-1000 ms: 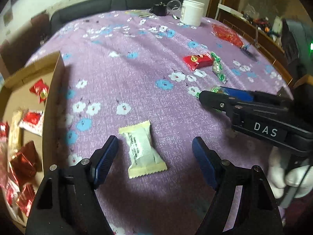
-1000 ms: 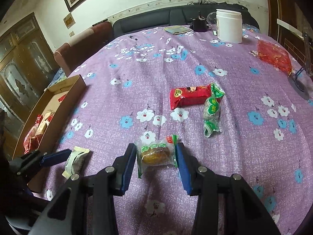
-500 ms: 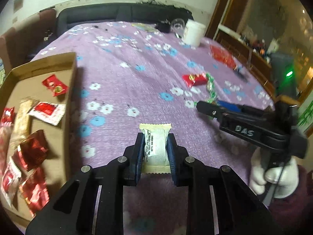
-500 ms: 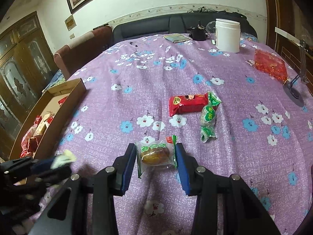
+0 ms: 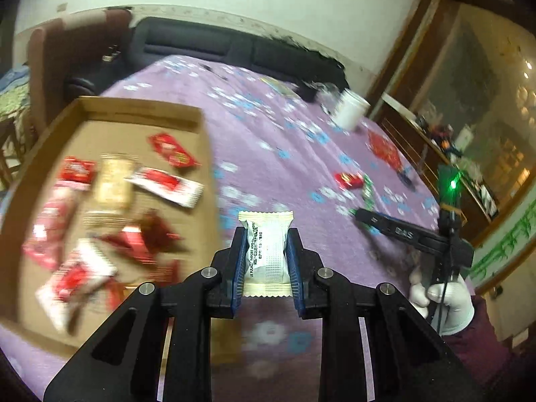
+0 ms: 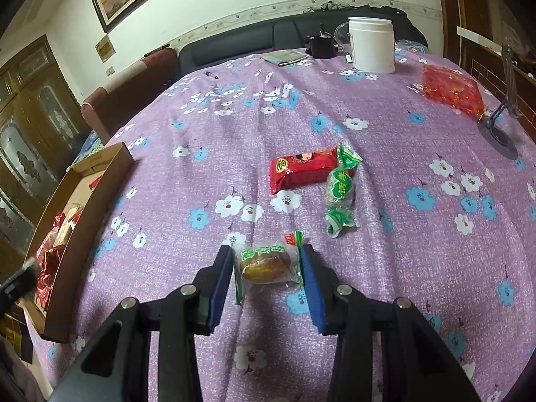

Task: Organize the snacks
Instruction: 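Drop the white sachet and green-wrapped cake into the tray, opening both grippers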

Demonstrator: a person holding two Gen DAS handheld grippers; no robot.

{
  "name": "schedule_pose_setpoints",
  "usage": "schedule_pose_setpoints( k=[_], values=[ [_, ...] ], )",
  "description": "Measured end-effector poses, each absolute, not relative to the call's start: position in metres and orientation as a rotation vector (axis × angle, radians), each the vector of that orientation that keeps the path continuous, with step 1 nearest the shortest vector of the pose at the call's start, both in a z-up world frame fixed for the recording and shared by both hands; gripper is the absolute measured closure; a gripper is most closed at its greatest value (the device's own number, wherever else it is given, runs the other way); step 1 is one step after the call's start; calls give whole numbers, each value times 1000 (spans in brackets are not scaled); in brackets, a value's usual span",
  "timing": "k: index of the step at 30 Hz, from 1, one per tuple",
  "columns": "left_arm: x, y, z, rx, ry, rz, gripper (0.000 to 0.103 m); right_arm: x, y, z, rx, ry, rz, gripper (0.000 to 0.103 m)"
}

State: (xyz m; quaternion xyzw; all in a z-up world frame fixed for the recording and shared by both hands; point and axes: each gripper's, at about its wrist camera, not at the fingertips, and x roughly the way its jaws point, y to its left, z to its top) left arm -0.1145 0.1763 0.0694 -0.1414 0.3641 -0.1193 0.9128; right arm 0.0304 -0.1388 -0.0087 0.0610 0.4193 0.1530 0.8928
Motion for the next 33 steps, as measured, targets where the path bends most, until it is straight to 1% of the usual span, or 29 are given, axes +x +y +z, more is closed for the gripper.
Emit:
schedule_pose_setpoints(
  k=[5,9,13,17,24,31,33],
  values=[
    [-121,239,78,-294,732,-128,80,25,-132,-1,79,862,298,59],
    [-113,274,84,-291,729,-65,80,21,-110,27,61,830,347,59],
    [-91,296,80,-299,747,-30,80,24,-65,63,36,789,439,59],
    [-62,309,69,-331,792,-32,80,37,-6,78,6,821,546,59],
    [-12,332,63,-355,853,-34,80,59,94,59,-98,915,641,59],
    [15,350,53,-404,899,-22,80,86,145,24,-151,1004,655,59],
    [17,351,50,-431,900,-38,80,88,151,17,-159,1013,658,57]
  ],
)
